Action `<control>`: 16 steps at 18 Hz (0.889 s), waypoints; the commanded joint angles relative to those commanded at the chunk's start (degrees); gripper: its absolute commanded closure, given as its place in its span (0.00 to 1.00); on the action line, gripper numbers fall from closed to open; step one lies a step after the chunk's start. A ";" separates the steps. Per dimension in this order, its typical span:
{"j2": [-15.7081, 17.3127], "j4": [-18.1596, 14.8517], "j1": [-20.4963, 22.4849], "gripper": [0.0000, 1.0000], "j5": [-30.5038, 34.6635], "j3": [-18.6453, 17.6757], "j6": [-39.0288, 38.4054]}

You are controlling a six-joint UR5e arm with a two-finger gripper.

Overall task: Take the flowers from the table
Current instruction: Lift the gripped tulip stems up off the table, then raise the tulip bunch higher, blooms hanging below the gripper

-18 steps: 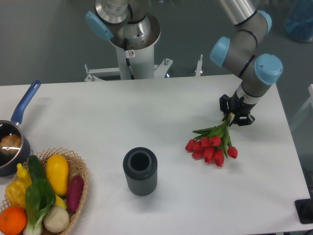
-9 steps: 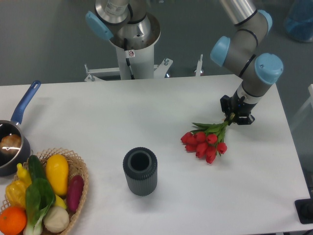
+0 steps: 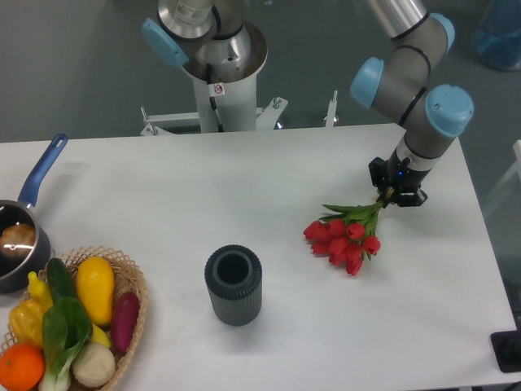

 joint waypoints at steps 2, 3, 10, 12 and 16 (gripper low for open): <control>1.13 -0.17 -0.18 0.83 -0.09 0.70 -0.35; 2.01 -0.61 -0.35 0.83 -0.35 0.97 -0.53; 3.60 -2.98 0.35 0.83 -10.80 3.87 -0.70; 3.69 -3.60 0.52 0.83 -13.61 5.01 -0.79; 5.10 -3.96 2.28 0.83 -22.91 6.24 -3.33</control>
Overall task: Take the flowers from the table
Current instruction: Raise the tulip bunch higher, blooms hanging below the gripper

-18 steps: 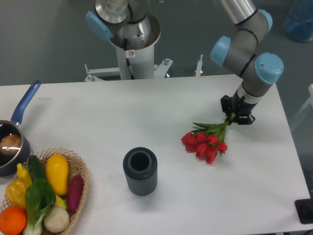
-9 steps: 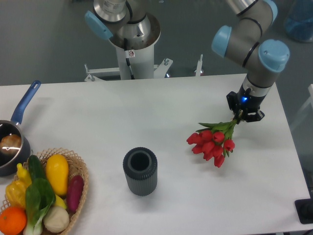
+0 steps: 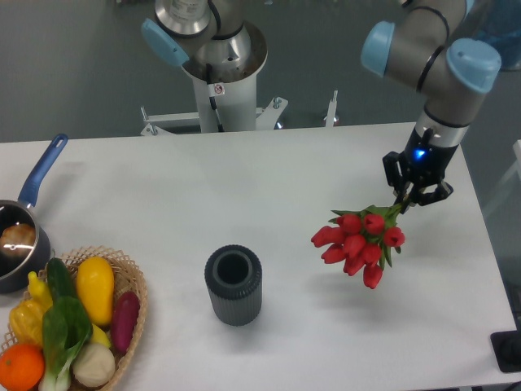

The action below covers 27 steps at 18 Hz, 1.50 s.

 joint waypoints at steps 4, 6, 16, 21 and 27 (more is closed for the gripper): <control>1.49 0.00 0.00 0.83 -6.88 1.32 -4.49; 2.11 -0.09 -0.26 0.83 -7.85 1.32 -4.58; 4.75 -0.17 0.53 0.83 -25.24 -0.52 -11.35; 5.01 -0.18 0.44 0.83 -26.57 -0.78 -11.44; 5.01 -0.09 1.23 0.83 -30.27 -1.40 -11.44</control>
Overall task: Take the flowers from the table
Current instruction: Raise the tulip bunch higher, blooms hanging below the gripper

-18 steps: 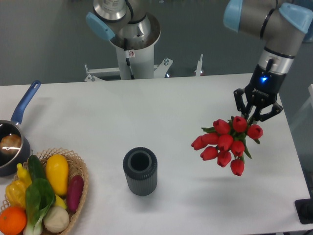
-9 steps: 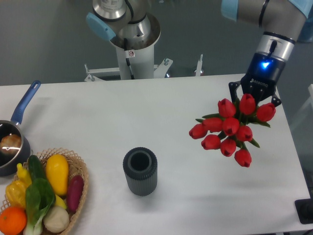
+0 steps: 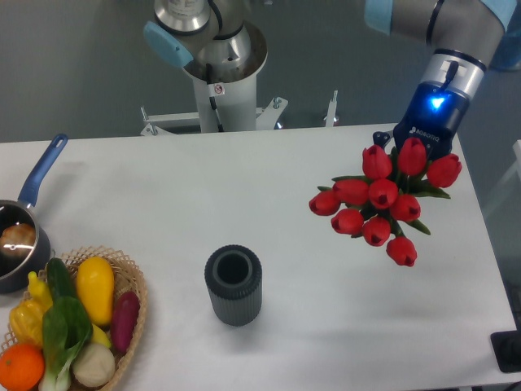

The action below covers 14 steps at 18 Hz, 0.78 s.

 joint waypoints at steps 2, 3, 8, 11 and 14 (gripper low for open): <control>0.09 0.00 0.00 0.82 0.00 -0.17 0.00; 0.18 0.00 0.00 0.82 0.00 -0.35 0.00; 0.35 0.00 0.17 0.82 0.00 -0.35 0.00; 0.53 0.00 0.18 0.82 -0.09 -0.35 0.00; 0.70 0.00 0.18 0.82 -0.09 -1.14 0.00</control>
